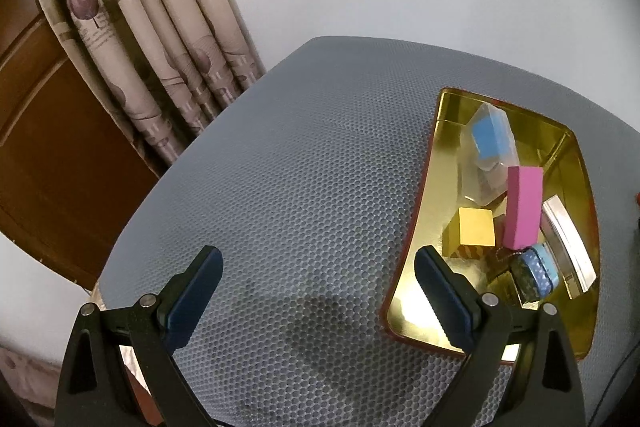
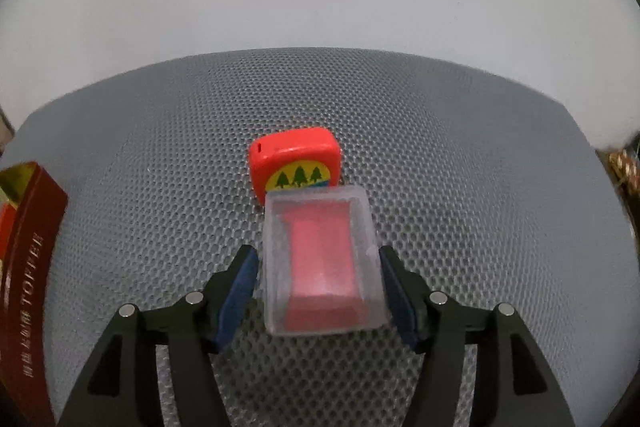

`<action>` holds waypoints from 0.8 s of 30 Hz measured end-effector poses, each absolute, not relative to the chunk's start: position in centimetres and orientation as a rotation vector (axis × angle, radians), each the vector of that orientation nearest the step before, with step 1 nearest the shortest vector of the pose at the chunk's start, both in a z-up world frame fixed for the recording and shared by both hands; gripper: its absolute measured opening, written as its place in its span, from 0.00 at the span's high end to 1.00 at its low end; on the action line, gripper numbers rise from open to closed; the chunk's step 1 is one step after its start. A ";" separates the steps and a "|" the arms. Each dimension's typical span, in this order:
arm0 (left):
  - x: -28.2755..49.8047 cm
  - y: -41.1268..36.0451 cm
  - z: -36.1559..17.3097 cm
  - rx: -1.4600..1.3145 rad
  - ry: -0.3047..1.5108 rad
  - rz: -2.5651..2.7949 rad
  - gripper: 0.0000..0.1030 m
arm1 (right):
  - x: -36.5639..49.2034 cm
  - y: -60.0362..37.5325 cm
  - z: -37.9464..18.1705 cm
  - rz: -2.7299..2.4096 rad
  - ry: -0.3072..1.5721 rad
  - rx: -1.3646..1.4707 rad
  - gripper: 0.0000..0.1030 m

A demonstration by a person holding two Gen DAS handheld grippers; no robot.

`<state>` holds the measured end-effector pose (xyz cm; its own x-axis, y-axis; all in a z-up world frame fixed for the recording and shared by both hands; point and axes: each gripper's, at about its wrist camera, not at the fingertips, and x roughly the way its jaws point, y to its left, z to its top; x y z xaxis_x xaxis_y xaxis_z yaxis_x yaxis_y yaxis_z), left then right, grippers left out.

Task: Organize rigid objects
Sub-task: 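Grasp the clear box holding the red eraser with the right tool, then grasp the red tape measure with the left tool while the right tool holds the clear box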

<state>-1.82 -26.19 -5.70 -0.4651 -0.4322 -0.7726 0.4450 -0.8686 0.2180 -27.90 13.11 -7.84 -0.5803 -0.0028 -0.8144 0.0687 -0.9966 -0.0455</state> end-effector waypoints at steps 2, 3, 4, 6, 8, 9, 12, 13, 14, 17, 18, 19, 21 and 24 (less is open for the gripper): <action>-1.9 -26.1 -5.7 1.212 0.014 -2.328 0.07 | -28.0 12.7 -7.9 -2.741 0.147 1.399 0.38; -1.9 -26.0 -5.6 1.207 0.009 -2.329 0.07 | -27.8 12.5 -7.8 -2.732 0.159 1.387 0.38; -2.0 -25.9 -5.7 1.205 0.005 -2.329 0.07 | -27.7 12.5 -7.8 -2.723 0.161 1.379 0.38; -2.1 -25.6 -5.7 1.202 -0.002 -2.331 0.07 | -27.3 12.6 -7.9 -2.711 0.148 1.355 0.46; -2.3 -25.2 -5.8 1.207 -0.011 -2.334 0.07 | -26.7 12.8 -7.9 -2.703 0.136 1.339 0.46; -2.4 -24.9 -5.8 1.210 -0.016 -2.342 0.07 | -26.3 12.8 -7.8 -2.701 0.131 1.334 0.46; -2.6 -23.7 -5.7 1.204 -0.036 -2.374 0.07 | -25.4 13.0 -7.7 -2.704 0.130 1.329 0.46; -2.6 -23.3 -5.6 1.206 -0.044 -2.381 0.07 | -25.3 13.6 -7.7 -2.707 0.129 1.327 0.46; -2.7 -22.7 -5.6 1.220 -0.053 -2.396 0.07 | -25.2 14.2 -7.7 -2.711 0.125 1.326 0.46; -2.9 -21.1 -5.4 1.239 -0.085 -2.430 0.07 | -24.1 15.4 -7.7 -2.728 0.121 1.325 0.46; -3.0 -20.3 -5.2 1.244 -0.106 -2.448 0.07 | -23.7 15.8 -7.6 -2.738 0.123 1.327 0.46; -3.1 -19.7 -5.1 1.247 -0.119 -2.461 0.07 | -22.2 15.6 -7.2 -2.743 0.118 1.329 0.46; -3.3 -18.1 -4.6 1.249 -0.147 -2.498 0.07 | -21.2 16.0 -6.9 -2.756 0.109 1.334 0.46; -3.9 -15.9 -3.9 1.255 -0.170 -2.565 0.07 | -18.5 15.3 -6.1 -2.772 0.099 1.338 0.46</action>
<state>-3.89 -15.85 -3.91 -0.5835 -0.2998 -0.7547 0.1979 -0.9538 0.2259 -18.52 15.33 -6.06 -0.6206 -0.0280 -0.7836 0.0838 -0.9960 -0.0308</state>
